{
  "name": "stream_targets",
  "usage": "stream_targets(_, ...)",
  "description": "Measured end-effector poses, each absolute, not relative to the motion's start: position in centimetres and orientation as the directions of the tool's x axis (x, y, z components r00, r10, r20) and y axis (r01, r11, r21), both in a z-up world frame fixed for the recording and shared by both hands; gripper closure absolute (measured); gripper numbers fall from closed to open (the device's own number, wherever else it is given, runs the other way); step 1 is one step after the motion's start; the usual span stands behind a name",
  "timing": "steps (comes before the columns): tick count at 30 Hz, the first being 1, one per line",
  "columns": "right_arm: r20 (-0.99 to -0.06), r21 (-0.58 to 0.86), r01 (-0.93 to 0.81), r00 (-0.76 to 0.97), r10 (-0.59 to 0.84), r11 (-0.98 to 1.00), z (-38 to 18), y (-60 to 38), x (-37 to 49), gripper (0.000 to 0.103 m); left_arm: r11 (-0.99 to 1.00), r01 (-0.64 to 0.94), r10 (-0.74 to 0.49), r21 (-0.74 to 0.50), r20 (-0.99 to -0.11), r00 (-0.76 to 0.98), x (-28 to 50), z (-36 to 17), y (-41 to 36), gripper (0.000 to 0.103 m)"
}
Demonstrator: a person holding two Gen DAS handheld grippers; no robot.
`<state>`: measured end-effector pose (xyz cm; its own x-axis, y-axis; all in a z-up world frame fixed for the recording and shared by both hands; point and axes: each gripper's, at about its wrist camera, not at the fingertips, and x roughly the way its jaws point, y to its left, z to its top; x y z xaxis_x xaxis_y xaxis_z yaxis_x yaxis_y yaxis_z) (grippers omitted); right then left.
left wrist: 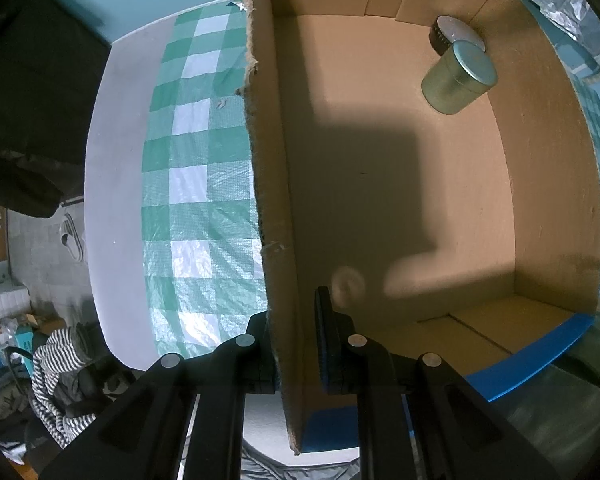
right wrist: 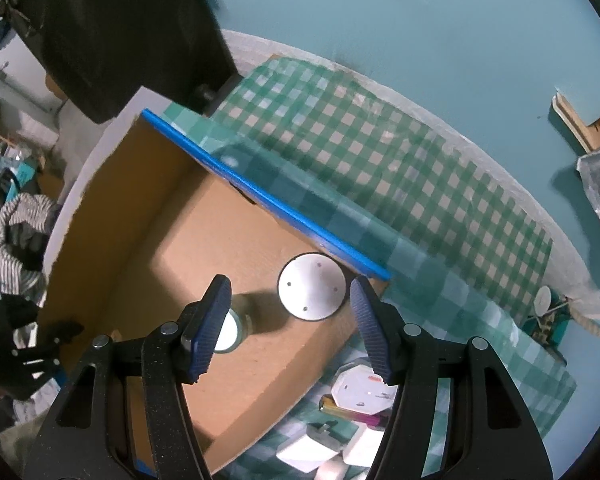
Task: Organize rigid objects
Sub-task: 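Carry the black fan into the box and open the right gripper, then move the right gripper back over the white PASA device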
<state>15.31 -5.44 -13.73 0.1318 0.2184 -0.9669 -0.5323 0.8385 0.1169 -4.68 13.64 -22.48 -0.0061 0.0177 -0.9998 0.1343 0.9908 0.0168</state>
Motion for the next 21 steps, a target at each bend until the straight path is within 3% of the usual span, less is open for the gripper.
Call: stream_targets(21,-0.959,0.123,-0.443,0.177,0.221,0.888,-10.8,-9.6,13.2,0.036,0.988,0.155,0.021,0.021,-1.0,0.001,-4.6,-22.3,13.4,0.09)
